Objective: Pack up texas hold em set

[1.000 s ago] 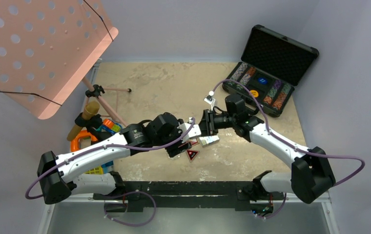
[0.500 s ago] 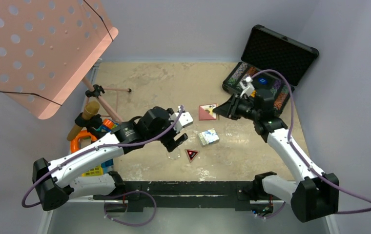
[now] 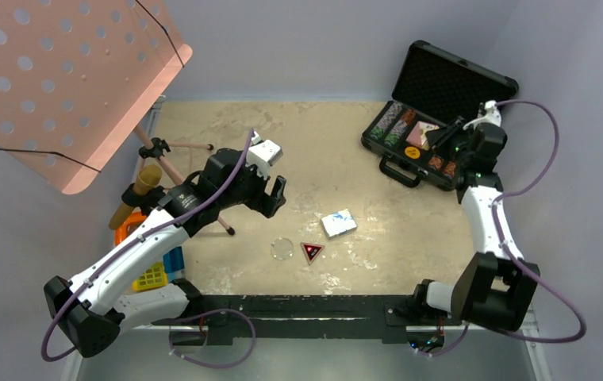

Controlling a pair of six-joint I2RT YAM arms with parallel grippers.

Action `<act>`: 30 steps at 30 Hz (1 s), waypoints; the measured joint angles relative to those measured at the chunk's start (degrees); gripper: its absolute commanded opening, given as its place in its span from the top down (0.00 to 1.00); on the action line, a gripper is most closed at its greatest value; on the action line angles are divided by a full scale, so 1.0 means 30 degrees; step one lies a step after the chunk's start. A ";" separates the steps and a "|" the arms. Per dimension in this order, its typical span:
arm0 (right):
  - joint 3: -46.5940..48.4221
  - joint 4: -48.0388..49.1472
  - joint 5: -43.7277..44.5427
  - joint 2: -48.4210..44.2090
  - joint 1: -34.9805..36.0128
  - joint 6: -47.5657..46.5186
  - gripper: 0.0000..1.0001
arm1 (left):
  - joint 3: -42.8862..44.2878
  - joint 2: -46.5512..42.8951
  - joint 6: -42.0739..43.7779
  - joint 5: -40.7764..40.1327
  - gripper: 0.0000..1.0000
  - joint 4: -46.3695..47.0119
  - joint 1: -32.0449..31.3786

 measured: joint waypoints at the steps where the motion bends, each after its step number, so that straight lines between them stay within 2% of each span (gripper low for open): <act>1: 0.0495 0.0408 0.0117 0.0692 -0.0459 0.0007 1.00 | 0.0000 0.0029 -0.0189 -0.0073 0.13 -0.0029 0.0000; 8: 0.4524 0.2397 -0.0131 0.6914 -0.2550 0.0991 1.00 | 0.0000 0.0044 -0.0685 -0.0852 0.13 -0.0313 0.0000; 13: 0.6397 0.2681 -0.0459 1.0040 -0.3082 0.1916 1.00 | 0.0000 0.0044 -0.0685 -0.1392 0.13 -0.0554 0.0000; 20: 0.7963 0.2907 -0.0576 1.2444 -0.3002 0.2936 1.00 | 0.0000 0.0117 -0.0685 -0.1705 0.13 -0.0554 0.0000; 30: 0.8976 0.2543 -0.0503 1.3821 -0.2973 0.3453 1.00 | 0.0000 0.0153 -0.0678 -0.2011 0.13 -0.0576 0.0000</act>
